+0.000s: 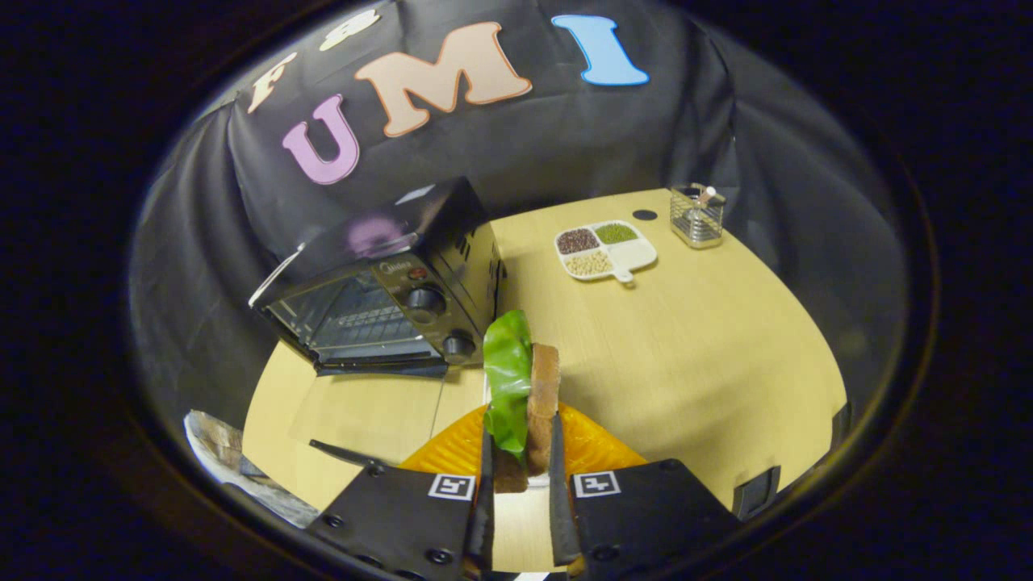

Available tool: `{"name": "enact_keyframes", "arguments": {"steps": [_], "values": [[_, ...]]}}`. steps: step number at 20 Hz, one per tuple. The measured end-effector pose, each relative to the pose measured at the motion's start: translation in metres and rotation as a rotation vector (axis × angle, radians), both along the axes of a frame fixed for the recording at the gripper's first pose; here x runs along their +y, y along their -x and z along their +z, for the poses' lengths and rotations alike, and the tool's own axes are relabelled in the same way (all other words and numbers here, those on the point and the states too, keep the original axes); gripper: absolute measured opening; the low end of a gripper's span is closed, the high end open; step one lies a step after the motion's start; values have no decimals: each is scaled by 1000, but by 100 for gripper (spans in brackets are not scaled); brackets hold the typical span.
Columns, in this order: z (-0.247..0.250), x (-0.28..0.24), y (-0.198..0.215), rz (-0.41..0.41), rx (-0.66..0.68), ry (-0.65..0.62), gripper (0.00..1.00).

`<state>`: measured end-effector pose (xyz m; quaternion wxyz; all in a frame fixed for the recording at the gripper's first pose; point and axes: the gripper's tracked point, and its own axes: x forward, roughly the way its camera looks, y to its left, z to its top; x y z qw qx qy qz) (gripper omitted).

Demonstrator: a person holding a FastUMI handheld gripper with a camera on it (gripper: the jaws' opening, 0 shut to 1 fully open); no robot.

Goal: Open the toaster oven, put the food inside, and close the toaster oven door.

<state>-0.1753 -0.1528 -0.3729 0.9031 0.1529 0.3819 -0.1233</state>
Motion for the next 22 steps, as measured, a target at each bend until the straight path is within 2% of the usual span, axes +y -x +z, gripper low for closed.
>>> {"name": "enact_keyframes", "arguments": {"steps": [3, 11, 16, 22], "values": [[22, 20, -11, -19, -46, -35, 30], [21, 122, -36, -35, -18, -334, 30], [11, 179, -71, -127, -17, -579, 30], [5, 210, -118, -214, -62, -709, 30]]}}
